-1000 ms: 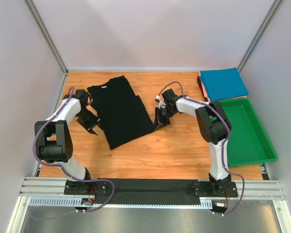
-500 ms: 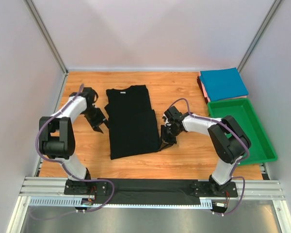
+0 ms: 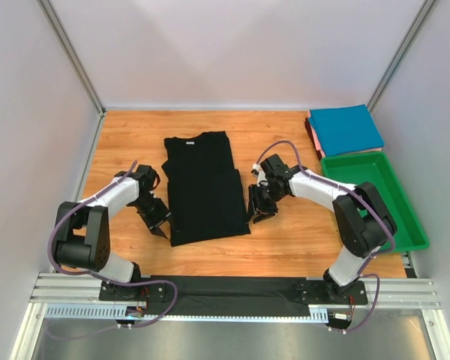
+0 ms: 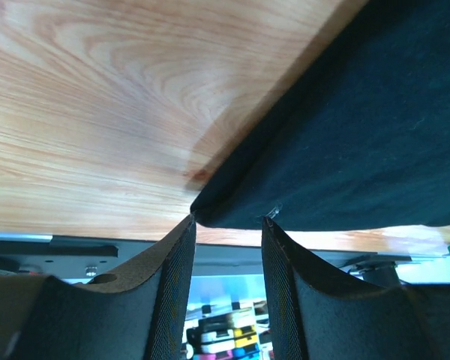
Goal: Fold and stack the t-shirts
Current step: Fold the tshirt
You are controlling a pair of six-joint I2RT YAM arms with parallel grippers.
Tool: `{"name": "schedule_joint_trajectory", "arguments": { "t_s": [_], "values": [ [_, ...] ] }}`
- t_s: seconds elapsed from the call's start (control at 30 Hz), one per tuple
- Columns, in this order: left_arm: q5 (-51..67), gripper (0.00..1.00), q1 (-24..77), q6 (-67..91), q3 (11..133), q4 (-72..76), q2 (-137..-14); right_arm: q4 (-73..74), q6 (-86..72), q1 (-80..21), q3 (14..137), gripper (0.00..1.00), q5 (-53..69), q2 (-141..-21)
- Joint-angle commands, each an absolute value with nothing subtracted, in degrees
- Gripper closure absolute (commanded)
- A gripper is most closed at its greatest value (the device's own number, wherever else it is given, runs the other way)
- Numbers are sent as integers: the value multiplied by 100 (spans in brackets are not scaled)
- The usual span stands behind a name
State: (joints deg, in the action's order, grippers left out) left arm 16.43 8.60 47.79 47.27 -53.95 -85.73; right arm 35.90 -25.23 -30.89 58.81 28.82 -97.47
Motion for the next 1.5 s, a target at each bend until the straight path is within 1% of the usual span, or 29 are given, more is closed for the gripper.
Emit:
{"name": "schedule_joint_trajectory", "arguments": {
  "t_s": [0.0, 0.27, 0.47, 0.7, 0.93, 1.03, 1.13, 1.2, 1.23, 1.3, 1.33, 1.37, 1.4, 1.47],
  "values": [
    [1714, 53, 993, 4983, 4623, -5142, -8306, 3366, -2136, -3050, 6003, 64, 3252, -9922],
    [2004, 57, 1090, 5045, 4131, -4527, -8130, 3050, -2303, -3050, 5827, 66, 3481, -9905],
    [2013, 57, 1090, 4984, 4104, -4359, -8156, 2883, -2434, -3050, 5845, 66, 3533, -10107],
    [1706, 51, 1099, 4834, 4342, -4561, -7999, 2979, -2461, -3050, 5836, 66, 3112, -10029],
    [1705, 51, 1099, 4755, 4315, -4483, -8147, 3006, -2496, -3050, 5731, 64, 2856, -9967],
    [1749, 52, 1099, 4658, 4333, -4395, -8270, 2945, -2479, -3050, 5713, 65, 2874, -9975],
    [1784, 55, 1099, 4632, 4368, -4351, -8341, 2830, -2505, -3050, 5695, 67, 2961, -9941],
    [1819, 61, 1099, 4658, 4377, -4307, -8306, 2734, -2522, -3050, 5660, 69, 3006, -9932],
    [1837, 67, 1099, 4658, 4377, -4298, -8288, 2707, -2549, -3050, 5643, 69, 3067, -9932],
    [1854, 72, 1099, 4676, 4377, -4263, -8218, 2637, -2566, -3050, 5608, 72, 3102, -9923],
    [1846, 83, 1099, 4684, 4386, -4280, -8192, 2619, -2584, -3050, 5590, 74, 3103, -9932],
    [1863, 88, 1099, 4693, 4394, -4306, -8157, 2602, -2584, -3050, 5590, 78, 3111, -9932],
    [1881, 100, 1099, 4711, 4412, -4350, -8130, 2593, -2584, -3050, 5607, 87, 3129, -9914],
    [1881, 100, 1107, 4737, 4421, -4429, -8017, 2628, -2566, -3050, 5642, 95, 3112, -9905]
  ]
}}
